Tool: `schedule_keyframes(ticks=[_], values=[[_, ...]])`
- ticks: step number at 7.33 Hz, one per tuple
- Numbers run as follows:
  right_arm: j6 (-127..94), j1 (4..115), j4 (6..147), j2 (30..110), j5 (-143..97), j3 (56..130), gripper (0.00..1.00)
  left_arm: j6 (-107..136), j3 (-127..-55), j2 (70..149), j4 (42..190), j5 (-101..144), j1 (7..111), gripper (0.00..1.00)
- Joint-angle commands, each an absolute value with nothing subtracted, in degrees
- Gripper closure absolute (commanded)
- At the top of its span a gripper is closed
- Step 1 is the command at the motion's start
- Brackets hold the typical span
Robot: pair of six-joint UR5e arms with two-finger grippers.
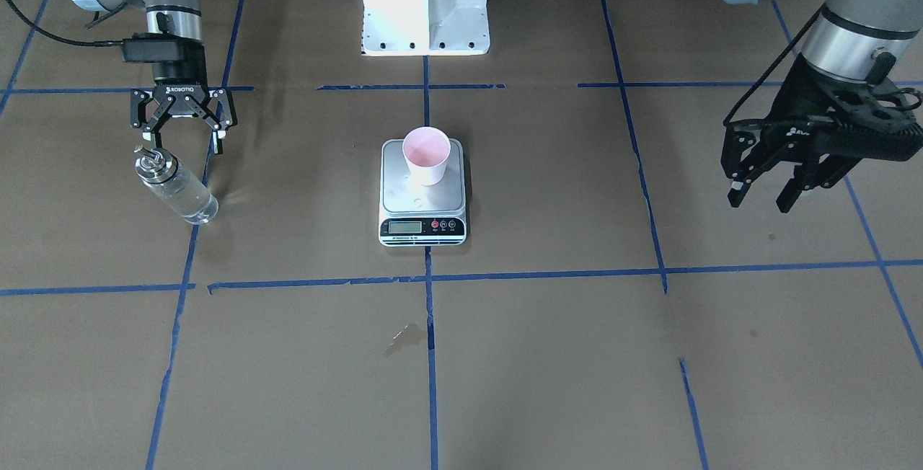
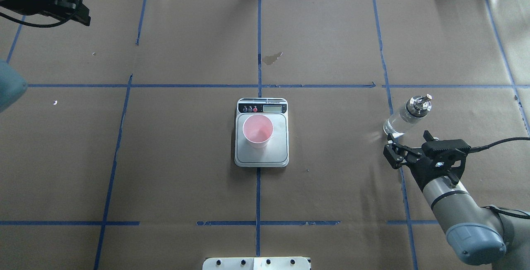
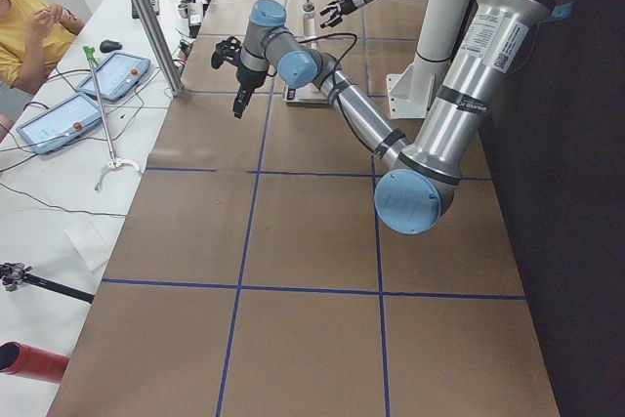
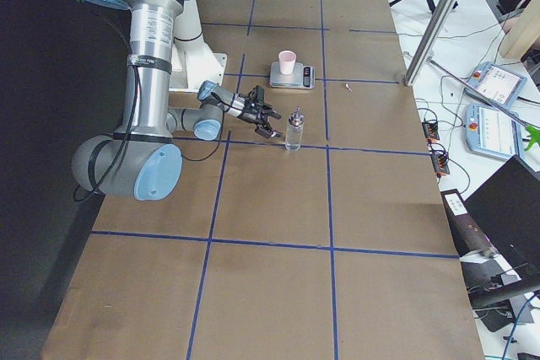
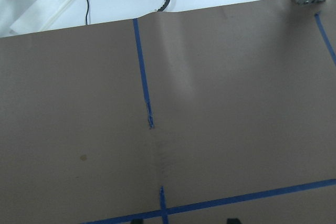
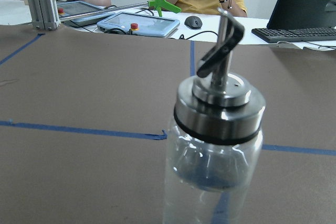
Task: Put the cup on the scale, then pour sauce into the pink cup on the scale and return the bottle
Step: 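Lift the left gripper away while the right gripper grasps the glass bottle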
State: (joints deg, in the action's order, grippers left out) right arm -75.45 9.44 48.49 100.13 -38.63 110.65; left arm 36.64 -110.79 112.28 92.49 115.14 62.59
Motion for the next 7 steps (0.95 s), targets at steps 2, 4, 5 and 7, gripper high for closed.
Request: schedule_keyframes(ticks=[2,4,5,7], values=[[-77.6,12.2,48.3,97.1,-38.0,107.2,0.0,36.2,-110.7,112.2,92.5,115.1,62.9,0.37],[-78.6,13.6,48.5,94.6,-38.1,105.0,0.0,36.3,-110.8,112.4,92.5,115.1,63.0,0.37],[-78.8,14.1,48.4,93.9,-38.1,103.1,0.0,36.3,-110.8,112.5,92.5,115.1,62.9,0.37],[-78.6,15.4,48.3,93.8,-38.3,101.6,0.0,37.0,-110.9,112.7,92.5,115.1,62.9,0.37]])
